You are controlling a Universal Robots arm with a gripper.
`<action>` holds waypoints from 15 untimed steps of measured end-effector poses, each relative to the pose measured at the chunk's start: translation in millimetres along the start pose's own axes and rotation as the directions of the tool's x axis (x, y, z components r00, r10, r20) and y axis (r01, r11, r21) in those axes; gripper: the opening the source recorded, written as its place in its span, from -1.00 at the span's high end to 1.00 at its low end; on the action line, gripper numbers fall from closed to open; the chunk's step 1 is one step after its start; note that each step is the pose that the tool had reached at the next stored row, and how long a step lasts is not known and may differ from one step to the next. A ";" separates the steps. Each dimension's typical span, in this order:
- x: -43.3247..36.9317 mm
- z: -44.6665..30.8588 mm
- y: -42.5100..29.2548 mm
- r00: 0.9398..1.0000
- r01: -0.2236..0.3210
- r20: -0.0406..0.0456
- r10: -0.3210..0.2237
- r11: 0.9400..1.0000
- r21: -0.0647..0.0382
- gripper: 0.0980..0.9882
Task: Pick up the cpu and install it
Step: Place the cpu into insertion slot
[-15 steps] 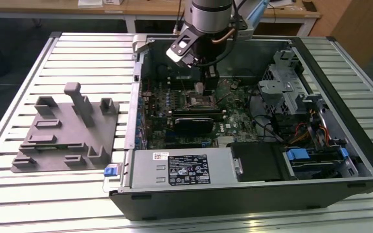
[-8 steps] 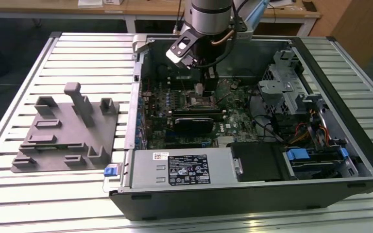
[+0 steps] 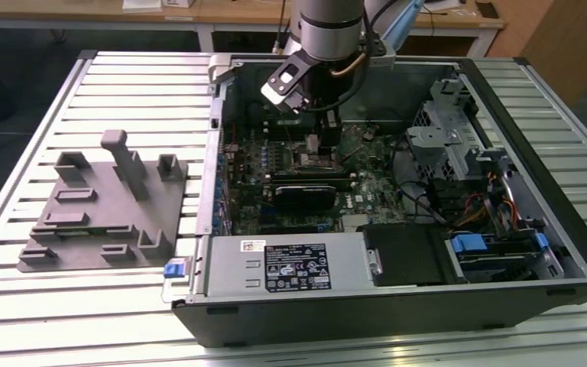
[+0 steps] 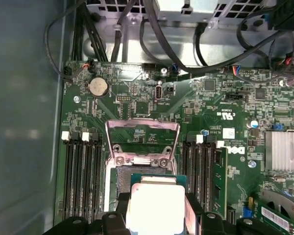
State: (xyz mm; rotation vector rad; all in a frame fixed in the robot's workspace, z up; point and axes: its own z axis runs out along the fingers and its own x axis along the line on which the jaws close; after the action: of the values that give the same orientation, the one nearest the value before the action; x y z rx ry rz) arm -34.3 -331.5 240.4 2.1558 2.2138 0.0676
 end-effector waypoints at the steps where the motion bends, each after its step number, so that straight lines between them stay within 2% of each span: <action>1: 0.0 1.4 -0.4 1.000 0.009 -0.001 -0.009 1.000 0.000 0.04; 5: 0.0 5.0 -0.7 1.000 0.015 -0.001 -0.015 1.000 0.000 0.04; 15: 0.0 6.7 -0.8 1.000 0.015 -0.002 -0.015 1.000 0.000 0.04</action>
State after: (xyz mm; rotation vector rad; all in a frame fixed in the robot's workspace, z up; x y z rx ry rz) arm -34.7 -331.5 233.6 2.1392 2.2308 0.0689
